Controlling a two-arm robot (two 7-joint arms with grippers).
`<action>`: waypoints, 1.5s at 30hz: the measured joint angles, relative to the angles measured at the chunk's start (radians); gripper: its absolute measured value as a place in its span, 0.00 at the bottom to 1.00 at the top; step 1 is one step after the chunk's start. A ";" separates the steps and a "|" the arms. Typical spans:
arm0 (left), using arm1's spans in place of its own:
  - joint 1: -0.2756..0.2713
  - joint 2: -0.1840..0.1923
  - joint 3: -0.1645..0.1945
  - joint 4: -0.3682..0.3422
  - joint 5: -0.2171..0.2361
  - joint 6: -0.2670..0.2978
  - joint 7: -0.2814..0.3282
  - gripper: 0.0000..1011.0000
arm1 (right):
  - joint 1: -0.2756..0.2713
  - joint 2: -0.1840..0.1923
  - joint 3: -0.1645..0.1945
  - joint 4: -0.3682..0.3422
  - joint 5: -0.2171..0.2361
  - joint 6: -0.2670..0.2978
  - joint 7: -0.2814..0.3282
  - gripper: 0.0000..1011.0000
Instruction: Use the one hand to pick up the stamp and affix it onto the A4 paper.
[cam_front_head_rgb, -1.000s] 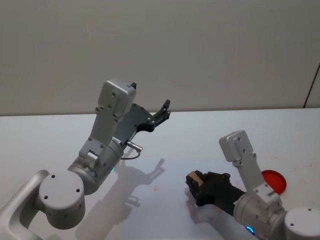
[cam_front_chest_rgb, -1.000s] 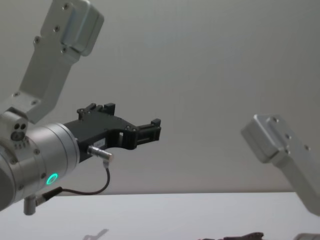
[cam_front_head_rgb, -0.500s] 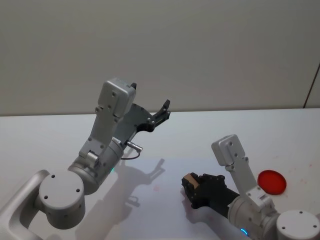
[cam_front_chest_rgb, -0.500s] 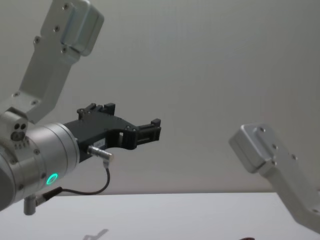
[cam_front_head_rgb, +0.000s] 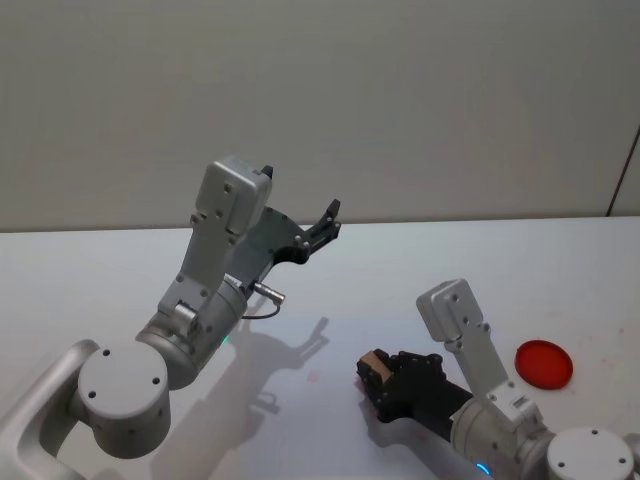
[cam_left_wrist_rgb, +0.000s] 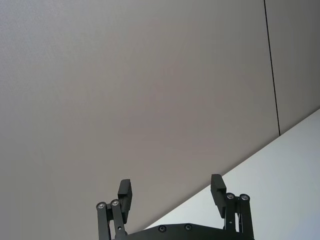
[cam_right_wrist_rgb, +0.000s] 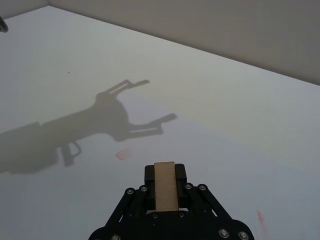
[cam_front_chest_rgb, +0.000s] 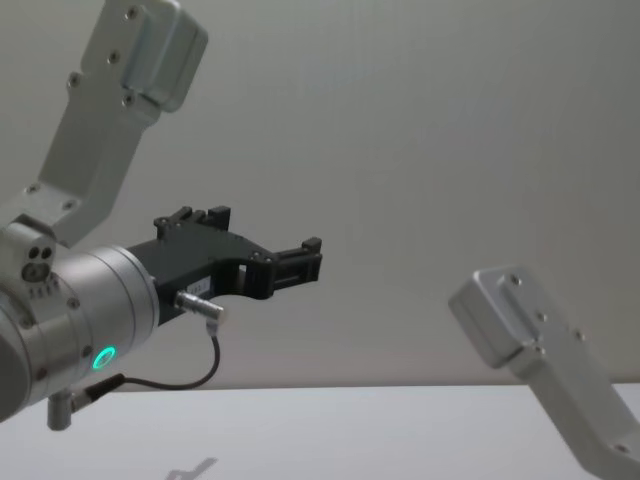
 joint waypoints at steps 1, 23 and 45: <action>0.000 0.000 0.000 0.000 0.000 0.000 0.000 0.99 | 0.000 0.000 0.000 0.003 -0.001 -0.004 0.001 0.21; 0.000 0.000 0.000 0.000 0.000 0.000 0.000 0.99 | 0.006 0.007 0.000 0.036 -0.015 -0.050 0.029 0.21; 0.000 0.000 0.000 0.000 0.000 0.000 0.000 0.99 | 0.008 0.008 0.002 0.010 0.006 -0.032 0.027 0.21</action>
